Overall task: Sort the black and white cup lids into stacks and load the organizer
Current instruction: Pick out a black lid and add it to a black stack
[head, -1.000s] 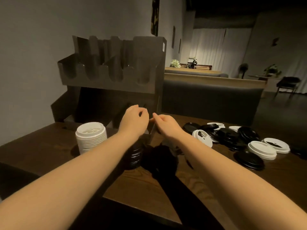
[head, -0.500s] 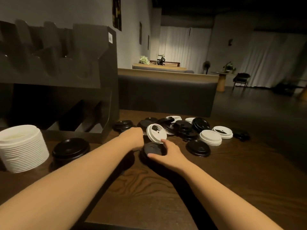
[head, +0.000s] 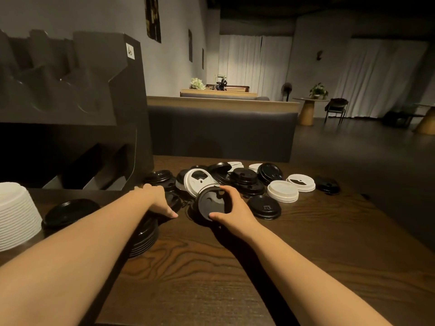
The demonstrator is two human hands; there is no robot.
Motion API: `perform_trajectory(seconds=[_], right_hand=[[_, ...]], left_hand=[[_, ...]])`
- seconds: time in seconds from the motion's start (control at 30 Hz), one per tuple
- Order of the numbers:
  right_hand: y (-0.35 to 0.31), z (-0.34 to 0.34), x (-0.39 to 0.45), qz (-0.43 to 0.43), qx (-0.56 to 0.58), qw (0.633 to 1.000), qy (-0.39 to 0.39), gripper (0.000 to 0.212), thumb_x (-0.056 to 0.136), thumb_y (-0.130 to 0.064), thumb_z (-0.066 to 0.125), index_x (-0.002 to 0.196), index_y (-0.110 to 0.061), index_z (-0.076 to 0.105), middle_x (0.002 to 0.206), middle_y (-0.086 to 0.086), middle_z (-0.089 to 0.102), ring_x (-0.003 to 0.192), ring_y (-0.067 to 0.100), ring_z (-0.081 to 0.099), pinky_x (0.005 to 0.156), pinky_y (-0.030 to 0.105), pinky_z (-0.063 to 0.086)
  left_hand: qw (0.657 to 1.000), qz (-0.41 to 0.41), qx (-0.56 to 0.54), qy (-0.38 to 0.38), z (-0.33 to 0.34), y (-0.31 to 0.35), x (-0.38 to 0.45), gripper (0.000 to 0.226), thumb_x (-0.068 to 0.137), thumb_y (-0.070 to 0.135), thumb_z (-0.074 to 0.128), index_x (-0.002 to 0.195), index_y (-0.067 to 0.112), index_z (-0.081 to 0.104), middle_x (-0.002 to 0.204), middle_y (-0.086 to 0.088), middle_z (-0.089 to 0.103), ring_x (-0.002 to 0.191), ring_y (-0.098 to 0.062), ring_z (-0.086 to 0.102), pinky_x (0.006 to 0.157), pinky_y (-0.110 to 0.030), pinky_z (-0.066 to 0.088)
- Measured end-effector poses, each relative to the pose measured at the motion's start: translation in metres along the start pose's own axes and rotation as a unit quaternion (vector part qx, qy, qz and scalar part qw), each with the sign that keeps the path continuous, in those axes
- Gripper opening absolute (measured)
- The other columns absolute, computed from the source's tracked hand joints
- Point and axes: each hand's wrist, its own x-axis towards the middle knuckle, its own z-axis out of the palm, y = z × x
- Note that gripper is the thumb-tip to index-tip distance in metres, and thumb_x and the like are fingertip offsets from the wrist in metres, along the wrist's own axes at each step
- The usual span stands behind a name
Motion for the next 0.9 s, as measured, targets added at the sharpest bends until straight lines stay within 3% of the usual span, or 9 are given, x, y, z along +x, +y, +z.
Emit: perform_trajectory(seconds=[0.07, 0.17, 0.3, 0.4, 0.5, 0.63, 0.8, 0.9], right_hand=[[0.006, -0.005, -0.002, -0.008, 0.004, 1.0, 0.015, 0.071, 0.08, -0.02, 0.072, 0.139, -0.03, 0.034, 0.14, 0.003, 0.043, 0.129, 0.02, 0.041, 0.106, 0.034, 0.037], [0.018, -0.008, -0.008, -0.026, 0.03, 0.997, 0.059, 0.058, 0.088, -0.014, 0.061, 0.138, -0.03, 0.037, 0.14, 0.0, 0.044, 0.131, 0.016, 0.04, 0.108, 0.031, 0.034], [0.025, -0.013, -0.015, -0.016, 0.101, 0.987, 0.124, 0.04, 0.096, -0.012, 0.049, 0.13, -0.032, 0.046, 0.135, -0.003, 0.051, 0.127, 0.013, 0.044, 0.1, 0.024, 0.035], [0.026, -0.018, -0.015, 0.012, 0.175, 0.966, 0.191, 0.04, 0.097, -0.009, 0.047, 0.134, -0.024, 0.041, 0.137, 0.004, 0.049, 0.128, 0.017, 0.045, 0.1, 0.026, 0.039], [0.025, -0.023, -0.014, 0.069, 0.296, 0.931, 0.203, 0.048, 0.097, -0.012, 0.049, 0.142, -0.016, 0.035, 0.144, 0.007, 0.044, 0.132, 0.021, 0.043, 0.109, 0.039, 0.038], [0.024, -0.027, -0.013, 0.101, 0.377, 0.896, 0.212, 0.038, 0.097, -0.012, 0.049, 0.136, -0.01, 0.046, 0.13, 0.005, 0.055, 0.121, 0.022, 0.053, 0.102, 0.04, 0.045], [0.028, -0.039, -0.013, 0.13, 0.479, 0.829, 0.258, 0.036, 0.096, -0.011, 0.049, 0.132, -0.012, 0.053, 0.128, 0.013, 0.059, 0.116, 0.029, 0.057, 0.089, 0.037, 0.051], [0.026, -0.045, -0.018, 0.132, 0.513, 0.812, 0.247, 0.032, 0.096, -0.01, 0.048, 0.127, -0.012, 0.058, 0.121, 0.012, 0.063, 0.111, 0.028, 0.06, 0.092, 0.041, 0.051]], left_hand=[[0.997, 0.02, -0.073, 0.002, 0.003, 0.001, -0.001, 0.091, 0.075, 0.053, 0.074, 0.143, 0.006, 0.035, 0.144, -0.014, 0.042, 0.129, -0.029, 0.044, 0.102, -0.034, 0.039], [0.994, 0.037, -0.098, 0.026, 0.008, 0.012, -0.008, 0.088, 0.074, 0.048, 0.078, 0.139, 0.005, 0.037, 0.139, -0.011, 0.047, 0.123, -0.026, 0.049, 0.096, -0.031, 0.042], [0.991, 0.031, -0.083, 0.099, 0.004, 0.028, -0.022, 0.098, 0.07, 0.053, 0.078, 0.144, 0.01, 0.03, 0.145, -0.015, 0.037, 0.13, -0.033, 0.043, 0.103, -0.041, 0.04], [0.971, 0.025, -0.156, 0.181, -0.005, 0.039, -0.034, 0.095, 0.074, 0.05, 0.076, 0.146, 0.014, 0.025, 0.144, -0.017, 0.03, 0.129, -0.037, 0.041, 0.103, -0.045, 0.04], [0.941, 0.054, -0.245, 0.228, 0.0, 0.057, -0.046, 0.098, 0.075, 0.047, 0.076, 0.15, 0.015, 0.02, 0.147, -0.015, 0.023, 0.132, -0.036, 0.037, 0.103, -0.042, 0.04], [0.883, 0.087, -0.41, 0.213, 0.026, 0.08, -0.051, 0.093, 0.075, 0.042, 0.078, 0.146, 0.016, 0.024, 0.147, -0.009, 0.013, 0.132, -0.032, 0.035, 0.105, -0.04, 0.038], [0.759, 0.108, -0.625, 0.148, 0.063, 0.106, -0.049, 0.089, 0.073, 0.033, 0.081, 0.137, 0.023, 0.02, 0.143, -0.013, 0.033, 0.123, -0.028, 0.043, 0.101, -0.041, 0.042], [0.734, 0.13, -0.646, 0.164, 0.079, 0.115, -0.054, 0.094, 0.073, 0.03, 0.081, 0.145, 0.023, 0.02, 0.14, -0.007, 0.039, 0.126, -0.025, 0.042, 0.096, -0.031, 0.037]])
